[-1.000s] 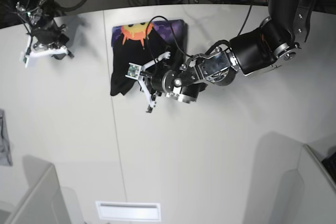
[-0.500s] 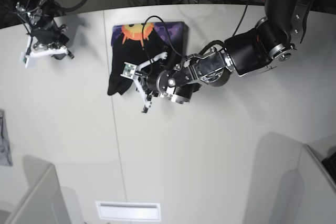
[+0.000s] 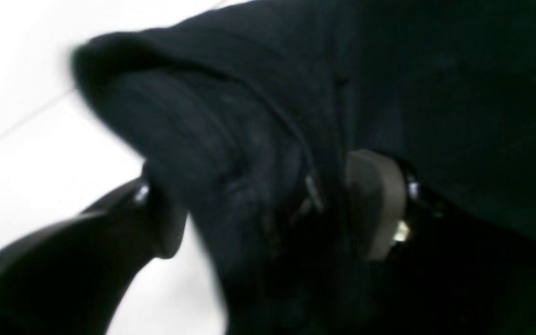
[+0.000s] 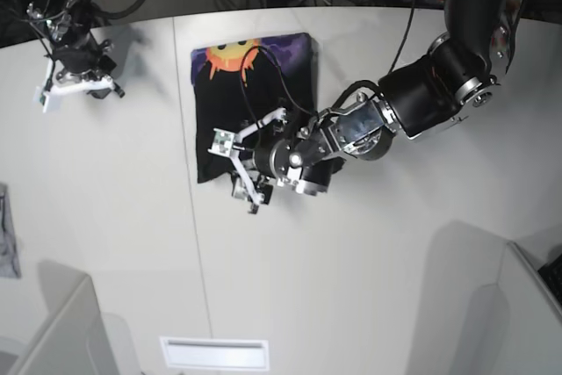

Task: Fold the T-shirt properly
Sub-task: 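Press and smooth the bundle's edge with the left gripper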

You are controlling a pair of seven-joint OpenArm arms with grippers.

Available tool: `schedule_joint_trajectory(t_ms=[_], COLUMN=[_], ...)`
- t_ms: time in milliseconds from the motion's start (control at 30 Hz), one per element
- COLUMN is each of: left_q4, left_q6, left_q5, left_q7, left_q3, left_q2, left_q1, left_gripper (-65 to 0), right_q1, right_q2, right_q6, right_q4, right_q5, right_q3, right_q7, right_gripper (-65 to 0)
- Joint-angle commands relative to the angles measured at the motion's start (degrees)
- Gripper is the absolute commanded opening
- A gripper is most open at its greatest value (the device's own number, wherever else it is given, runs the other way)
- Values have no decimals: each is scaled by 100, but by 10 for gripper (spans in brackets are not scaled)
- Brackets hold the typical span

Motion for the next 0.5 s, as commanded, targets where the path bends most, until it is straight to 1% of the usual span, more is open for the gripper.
schedule_joint_trajectory(t_ms=[0,133,267,333,367,467], left_q4=[80,352,739,1047,1214,1855], left_q6=[49,49,49,49,49,49], left_q5=[-8,-8,-8,-26,-17,-61], left_q7=[-39,-31,-31,-13,75,734], left_q3=[-224,-865,-1235,-1560,-1744,-2667], left_q2=[96,219,227,227,227,227], left_q1=[-191,-147,-24,99,205,583], left_gripper=[-128,-128,-128,-130,-132,-135], right_q1=[20,20,20,29,29,29], right_q2=[59,59,59,67,67,94], right_q6=[39,39,39,39,39,39], right_q4=[87,87,87,87,87,105], right_q5=[52,52,52,52,52,52], right_q3=[12,12,12,12,12,12], right_q7=[53,53,53,53,53,53], right_gripper=[-650,-650,-650,-650,-650,-650])
